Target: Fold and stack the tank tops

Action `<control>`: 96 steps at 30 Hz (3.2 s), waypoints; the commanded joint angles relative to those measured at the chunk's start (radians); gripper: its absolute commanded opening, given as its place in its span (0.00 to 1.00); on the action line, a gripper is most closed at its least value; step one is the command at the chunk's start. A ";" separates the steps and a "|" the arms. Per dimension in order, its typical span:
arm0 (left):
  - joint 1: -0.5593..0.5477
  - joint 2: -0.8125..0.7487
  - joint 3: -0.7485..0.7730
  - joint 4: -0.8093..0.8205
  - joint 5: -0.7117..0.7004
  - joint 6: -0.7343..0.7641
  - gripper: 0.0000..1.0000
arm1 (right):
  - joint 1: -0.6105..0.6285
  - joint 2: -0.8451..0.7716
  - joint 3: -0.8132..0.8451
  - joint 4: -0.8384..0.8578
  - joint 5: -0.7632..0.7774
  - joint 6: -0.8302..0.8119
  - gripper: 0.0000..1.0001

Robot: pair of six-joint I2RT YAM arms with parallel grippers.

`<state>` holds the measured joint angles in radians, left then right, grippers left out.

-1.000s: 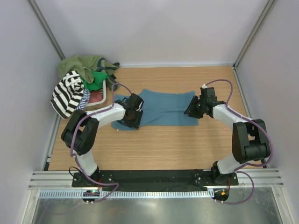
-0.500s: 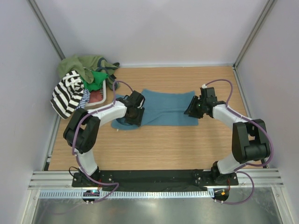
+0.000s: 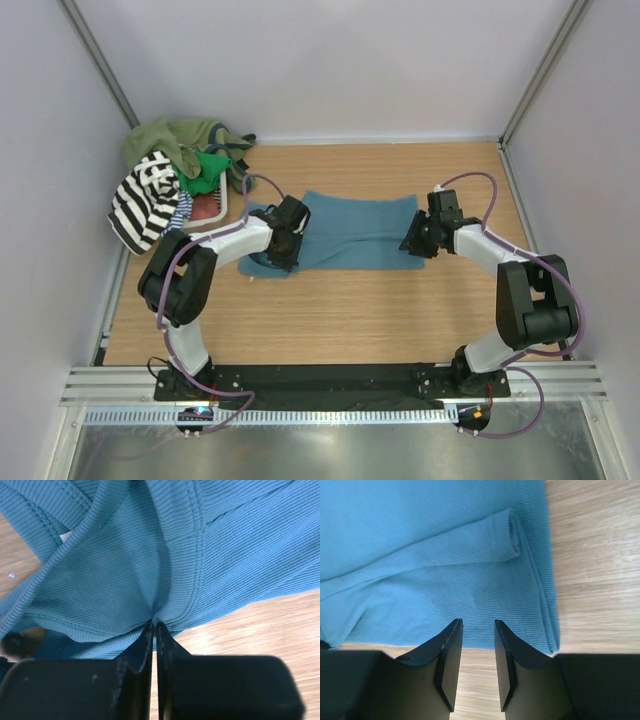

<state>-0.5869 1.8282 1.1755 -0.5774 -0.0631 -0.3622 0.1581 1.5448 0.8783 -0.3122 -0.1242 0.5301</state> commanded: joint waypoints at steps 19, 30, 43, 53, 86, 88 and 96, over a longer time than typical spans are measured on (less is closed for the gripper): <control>0.007 -0.090 0.133 -0.180 -0.161 -0.060 0.00 | 0.004 0.021 -0.025 -0.065 0.212 0.057 0.29; 0.019 0.035 0.263 -0.252 -0.227 -0.046 0.00 | 0.004 0.008 -0.019 -0.088 0.265 0.070 0.27; 0.030 0.036 0.237 -0.262 -0.273 -0.061 0.41 | 0.006 0.028 0.063 -0.125 0.291 0.076 0.37; 0.032 -0.182 0.092 -0.119 -0.279 -0.173 0.53 | 0.006 0.005 0.100 -0.130 0.343 0.091 0.45; 0.377 -0.253 -0.297 0.278 0.003 -0.291 0.45 | -0.045 -0.210 -0.194 -0.011 0.224 0.119 0.48; 0.384 -0.251 -0.306 0.283 0.002 -0.297 0.24 | -0.052 -0.216 -0.199 -0.008 0.224 0.119 0.48; 0.412 -0.314 -0.332 0.277 -0.012 -0.297 0.00 | -0.061 -0.186 -0.206 0.028 0.184 0.120 0.47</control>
<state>-0.1867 1.5616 0.8452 -0.3305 -0.0631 -0.6548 0.1020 1.3655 0.6727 -0.3408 0.0841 0.6453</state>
